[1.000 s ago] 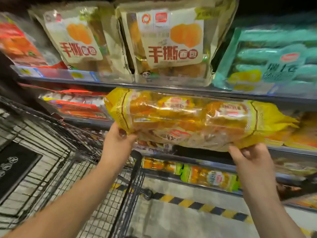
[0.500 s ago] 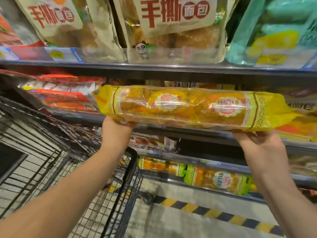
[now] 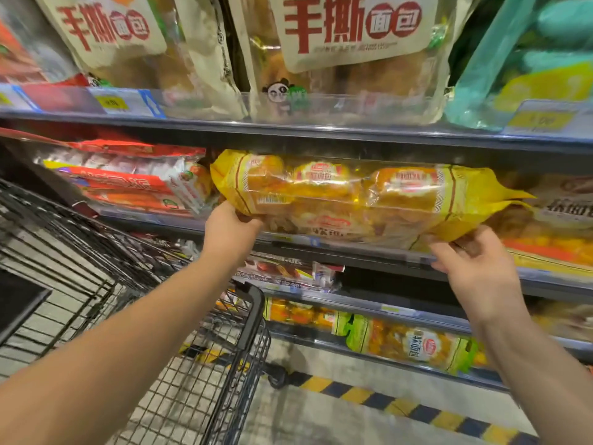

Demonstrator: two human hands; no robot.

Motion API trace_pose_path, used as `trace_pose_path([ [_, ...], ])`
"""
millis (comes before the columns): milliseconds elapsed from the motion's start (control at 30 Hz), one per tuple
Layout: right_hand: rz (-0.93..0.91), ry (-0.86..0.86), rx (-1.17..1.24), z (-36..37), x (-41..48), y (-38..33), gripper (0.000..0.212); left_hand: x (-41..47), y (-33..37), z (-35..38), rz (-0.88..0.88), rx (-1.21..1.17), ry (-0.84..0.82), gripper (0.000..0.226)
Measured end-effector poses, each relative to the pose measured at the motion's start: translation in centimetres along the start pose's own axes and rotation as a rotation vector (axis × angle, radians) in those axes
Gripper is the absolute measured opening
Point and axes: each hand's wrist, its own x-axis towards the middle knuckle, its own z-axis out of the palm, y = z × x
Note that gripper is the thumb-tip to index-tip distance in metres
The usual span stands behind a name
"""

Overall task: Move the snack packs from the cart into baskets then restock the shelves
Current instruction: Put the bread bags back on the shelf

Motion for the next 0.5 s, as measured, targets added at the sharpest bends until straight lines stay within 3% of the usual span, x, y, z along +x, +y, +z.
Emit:
trace_pose_path([
  [167,0.025,0.035,-0.043,0.1,0.6,0.1,0.026,0.5,0.2,0.0,0.062,-0.096,-0.034,0.036],
  [300,0.047,0.042,-0.086,0.3,1.4,-0.3,0.037,1.0,0.4,0.4,0.067,-0.164,-0.058,0.033],
  [400,0.04,0.02,-0.143,0.5,2.0,-0.7,0.021,1.0,1.0,0.7,0.051,-0.19,-0.128,0.033],
  [500,0.042,0.02,-0.212,0.6,2.8,-1.2,0.009,1.4,1.5,0.8,0.046,-0.138,-0.218,0.054],
])
